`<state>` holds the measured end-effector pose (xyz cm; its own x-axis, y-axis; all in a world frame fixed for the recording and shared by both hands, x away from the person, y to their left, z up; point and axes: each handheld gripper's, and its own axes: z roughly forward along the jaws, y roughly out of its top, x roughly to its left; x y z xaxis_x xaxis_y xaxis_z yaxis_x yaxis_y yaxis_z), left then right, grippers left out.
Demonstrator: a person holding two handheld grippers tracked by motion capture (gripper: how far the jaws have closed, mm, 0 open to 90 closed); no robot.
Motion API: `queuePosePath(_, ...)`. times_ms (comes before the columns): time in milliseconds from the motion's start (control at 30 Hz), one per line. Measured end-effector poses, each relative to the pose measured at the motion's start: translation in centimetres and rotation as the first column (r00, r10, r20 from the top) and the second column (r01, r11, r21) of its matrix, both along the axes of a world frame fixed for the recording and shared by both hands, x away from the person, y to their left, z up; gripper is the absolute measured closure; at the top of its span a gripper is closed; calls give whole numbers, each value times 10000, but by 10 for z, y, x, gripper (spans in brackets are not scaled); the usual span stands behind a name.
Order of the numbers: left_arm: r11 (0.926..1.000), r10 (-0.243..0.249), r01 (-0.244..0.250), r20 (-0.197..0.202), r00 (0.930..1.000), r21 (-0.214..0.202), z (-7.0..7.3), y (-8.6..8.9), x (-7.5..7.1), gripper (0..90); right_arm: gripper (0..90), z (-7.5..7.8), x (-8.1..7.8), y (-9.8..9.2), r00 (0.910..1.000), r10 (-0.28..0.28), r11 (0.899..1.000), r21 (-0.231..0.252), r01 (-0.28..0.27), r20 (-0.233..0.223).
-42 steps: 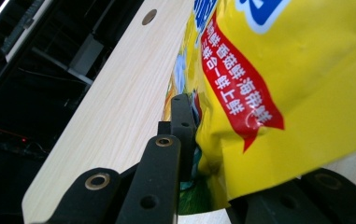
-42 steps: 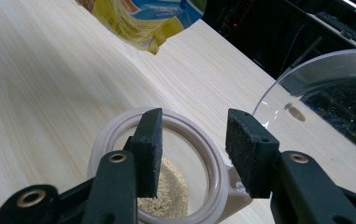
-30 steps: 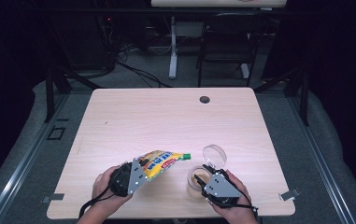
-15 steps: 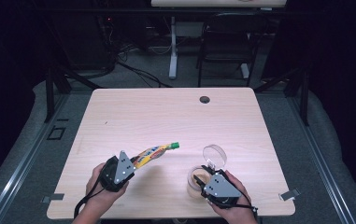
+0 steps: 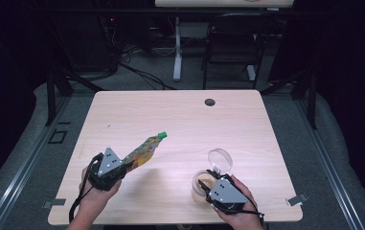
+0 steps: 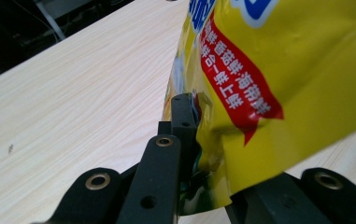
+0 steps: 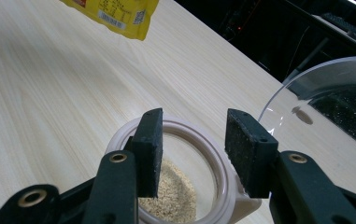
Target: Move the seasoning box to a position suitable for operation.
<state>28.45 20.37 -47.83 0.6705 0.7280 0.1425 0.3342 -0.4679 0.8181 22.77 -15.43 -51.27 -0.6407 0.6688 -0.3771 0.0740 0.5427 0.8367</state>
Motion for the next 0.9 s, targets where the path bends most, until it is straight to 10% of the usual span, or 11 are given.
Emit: queuePosePath(900,9752,1245,-1369,-807,9889,-1737,-22,40,20,884,573,0,0,0,10000,-31,10000,68,31,17)
